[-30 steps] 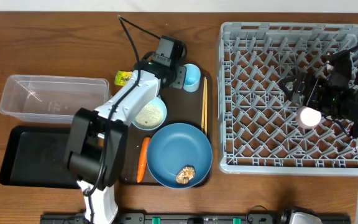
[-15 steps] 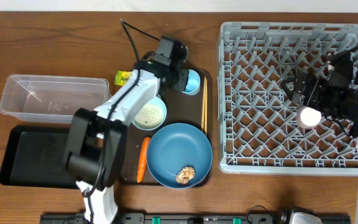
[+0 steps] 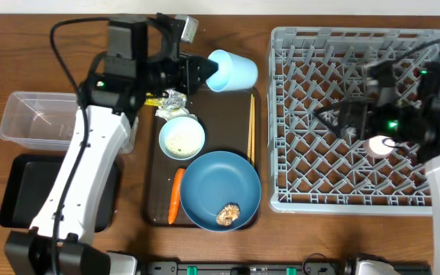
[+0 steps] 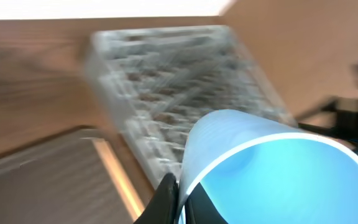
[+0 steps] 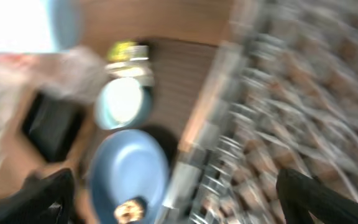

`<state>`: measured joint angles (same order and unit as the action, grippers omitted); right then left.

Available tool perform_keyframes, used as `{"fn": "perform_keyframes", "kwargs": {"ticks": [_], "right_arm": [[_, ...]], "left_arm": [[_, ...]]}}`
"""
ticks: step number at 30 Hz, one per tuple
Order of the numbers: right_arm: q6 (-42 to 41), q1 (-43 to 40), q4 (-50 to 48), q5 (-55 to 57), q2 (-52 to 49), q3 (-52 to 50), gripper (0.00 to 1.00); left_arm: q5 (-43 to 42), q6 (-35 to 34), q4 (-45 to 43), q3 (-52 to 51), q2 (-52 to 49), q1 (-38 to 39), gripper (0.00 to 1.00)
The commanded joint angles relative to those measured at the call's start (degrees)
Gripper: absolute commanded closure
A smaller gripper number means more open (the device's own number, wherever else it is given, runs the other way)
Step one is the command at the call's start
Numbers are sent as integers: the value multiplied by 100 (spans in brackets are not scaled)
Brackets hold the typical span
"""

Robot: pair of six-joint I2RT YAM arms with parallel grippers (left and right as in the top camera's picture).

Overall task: Sort waste into correct bins and load items into the dishwasher rack
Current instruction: 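Lift the light-blue cup and hand it to the right gripper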

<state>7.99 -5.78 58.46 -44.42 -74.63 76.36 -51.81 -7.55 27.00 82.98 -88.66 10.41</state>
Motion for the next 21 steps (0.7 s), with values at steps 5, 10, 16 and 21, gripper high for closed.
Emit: {"fn": "perform_keyframes", "kwargs": {"ticks": [5, 10, 16, 21], "right_arm": [[1049, 1001, -914, -1587, 4, -33, 9], [1056, 1429, -1725, -1679, 4, -33, 5], [1095, 1945, -2487, -1746, 4, -33, 4], [1091, 2153, -2715, -1639, -2, -33, 11]], "left_arm": [[-2542, -308, 13, 52, 101, 15, 94], [-3189, -382, 11, 52, 103, 17, 94], [-3521, -417, 9, 52, 109, 17, 94], [-3523, -422, -11, 52, 133, 17, 94]]}}
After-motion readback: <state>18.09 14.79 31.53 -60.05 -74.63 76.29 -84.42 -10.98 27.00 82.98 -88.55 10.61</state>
